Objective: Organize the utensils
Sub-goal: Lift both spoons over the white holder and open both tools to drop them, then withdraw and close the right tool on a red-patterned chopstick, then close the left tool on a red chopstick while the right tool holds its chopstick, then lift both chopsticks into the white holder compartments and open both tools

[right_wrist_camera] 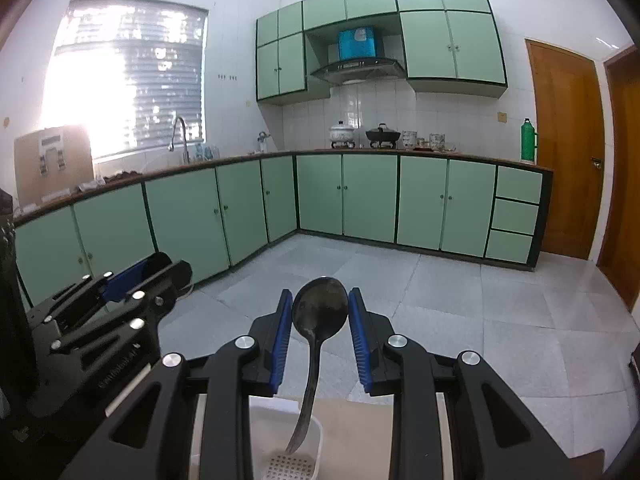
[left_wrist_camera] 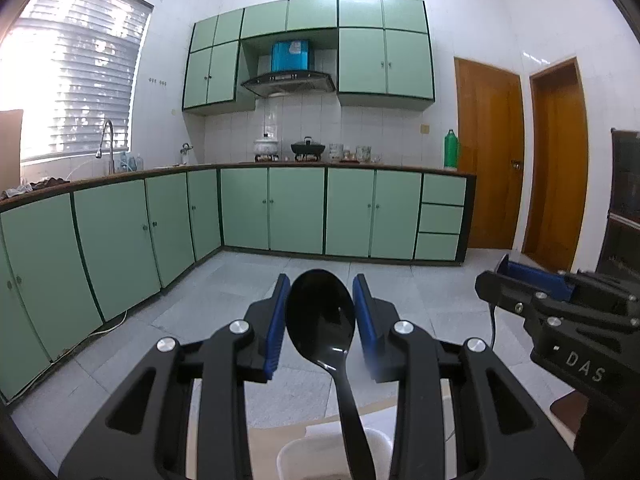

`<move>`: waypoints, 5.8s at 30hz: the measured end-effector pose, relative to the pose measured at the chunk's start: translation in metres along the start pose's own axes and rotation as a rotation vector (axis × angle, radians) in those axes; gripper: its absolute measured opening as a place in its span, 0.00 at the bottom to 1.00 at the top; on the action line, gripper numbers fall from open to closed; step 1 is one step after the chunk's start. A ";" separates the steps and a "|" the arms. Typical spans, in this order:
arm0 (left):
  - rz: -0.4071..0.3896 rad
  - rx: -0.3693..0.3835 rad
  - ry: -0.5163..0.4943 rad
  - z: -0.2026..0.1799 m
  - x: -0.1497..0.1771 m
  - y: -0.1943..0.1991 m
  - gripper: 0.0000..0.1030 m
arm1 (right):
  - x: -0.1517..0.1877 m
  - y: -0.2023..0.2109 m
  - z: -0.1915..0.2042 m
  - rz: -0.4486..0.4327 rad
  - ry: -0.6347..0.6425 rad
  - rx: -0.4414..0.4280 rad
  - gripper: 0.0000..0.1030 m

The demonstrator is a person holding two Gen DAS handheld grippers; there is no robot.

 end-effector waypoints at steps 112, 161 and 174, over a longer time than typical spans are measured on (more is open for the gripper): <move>0.627 0.021 0.061 -0.022 0.285 0.199 0.05 | 0.309 0.172 0.042 0.486 -0.079 -0.048 0.06; 0.168 0.121 0.055 0.002 0.036 0.231 0.05 | 0.044 0.203 0.027 0.121 0.010 -0.163 0.06; -0.024 0.076 -0.024 -0.009 -0.067 0.216 0.05 | -0.066 0.191 0.015 -0.013 0.026 -0.150 0.06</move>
Point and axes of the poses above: each gripper's, at about its wrist camera, not at the fingertips, and y roughly against the way its jaws point, z to its left, x to its underside, the point moved 9 cm from there along -y, roughly the way its jaws point, and after that the axes turned 4 degrees about z, right-handed, at the moved point
